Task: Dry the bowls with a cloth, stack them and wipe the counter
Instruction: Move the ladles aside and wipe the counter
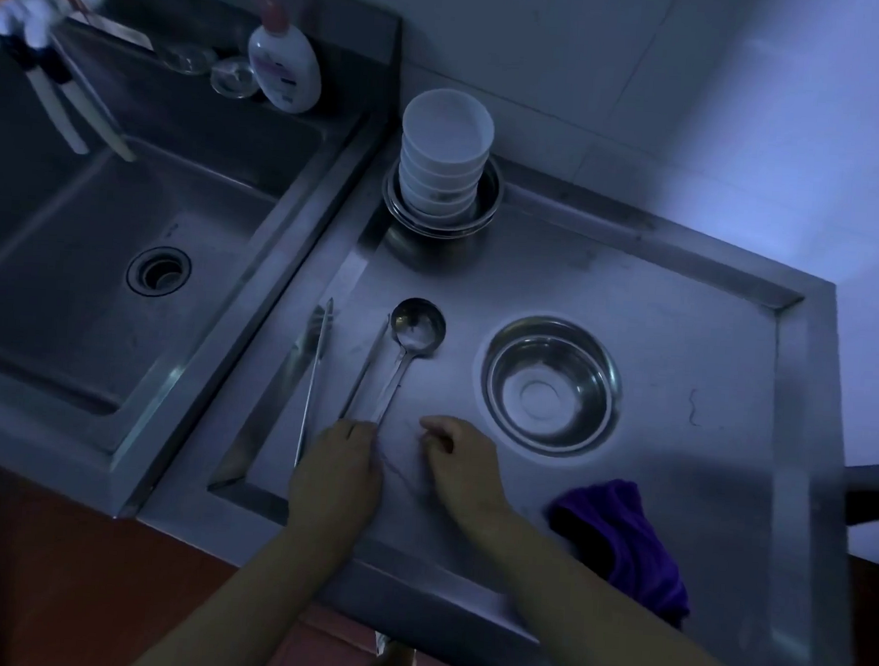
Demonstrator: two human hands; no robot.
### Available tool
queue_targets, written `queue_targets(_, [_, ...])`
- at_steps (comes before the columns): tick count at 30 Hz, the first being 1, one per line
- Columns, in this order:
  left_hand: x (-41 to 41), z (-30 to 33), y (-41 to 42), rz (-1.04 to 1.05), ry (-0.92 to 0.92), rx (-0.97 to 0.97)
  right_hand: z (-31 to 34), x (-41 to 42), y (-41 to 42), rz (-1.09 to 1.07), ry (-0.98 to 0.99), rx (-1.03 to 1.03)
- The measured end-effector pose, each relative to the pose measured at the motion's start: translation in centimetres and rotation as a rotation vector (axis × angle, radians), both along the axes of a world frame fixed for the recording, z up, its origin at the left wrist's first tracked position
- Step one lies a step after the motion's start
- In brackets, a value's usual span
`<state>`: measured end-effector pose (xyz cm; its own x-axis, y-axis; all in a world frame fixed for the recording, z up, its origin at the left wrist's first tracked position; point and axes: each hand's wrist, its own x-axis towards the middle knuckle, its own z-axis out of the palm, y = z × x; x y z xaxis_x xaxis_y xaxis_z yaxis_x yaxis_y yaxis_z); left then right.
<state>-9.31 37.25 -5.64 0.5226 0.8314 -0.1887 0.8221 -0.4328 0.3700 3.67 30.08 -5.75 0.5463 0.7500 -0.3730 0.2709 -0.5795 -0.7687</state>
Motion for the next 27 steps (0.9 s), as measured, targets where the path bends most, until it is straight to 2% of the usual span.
queue_targets(4, [2.1,0.3,-1.2,-0.172,-0.103,0.017,0.5,3.9,-8.2,0.127,-0.545,0.079])
queue_targets(6, [3.4,0.2,-1.9,-0.249,-0.12,-0.014,0.2,5.5,-13.0,0.109,-0.757,0.006])
queue_targets(8, [4.7,0.2,-2.5,-0.322,-0.127,-0.043,-0.4,6.5,-16.8,0.059,-0.753,-0.163])
queue_targets(11, [6.6,0.0,-3.7,-0.462,-0.09,-0.023,-2.0,6.9,-19.1,0.129,-0.688,-0.316])
queue_targets(18, [11.3,-1.6,-5.1,-0.711,0.079,0.019,-5.2,12.3,-15.4,0.091,-0.743,-0.324])
queue_targets(24, [16.3,-4.6,-6.3,-0.809,0.15,0.014,-6.4,22.2,-12.1,0.116,-0.833,-0.313])
queue_targets(27, [18.2,-6.3,-7.1,-0.829,0.219,-0.042,-6.3,24.4,-11.4,0.087,-0.844,-0.34])
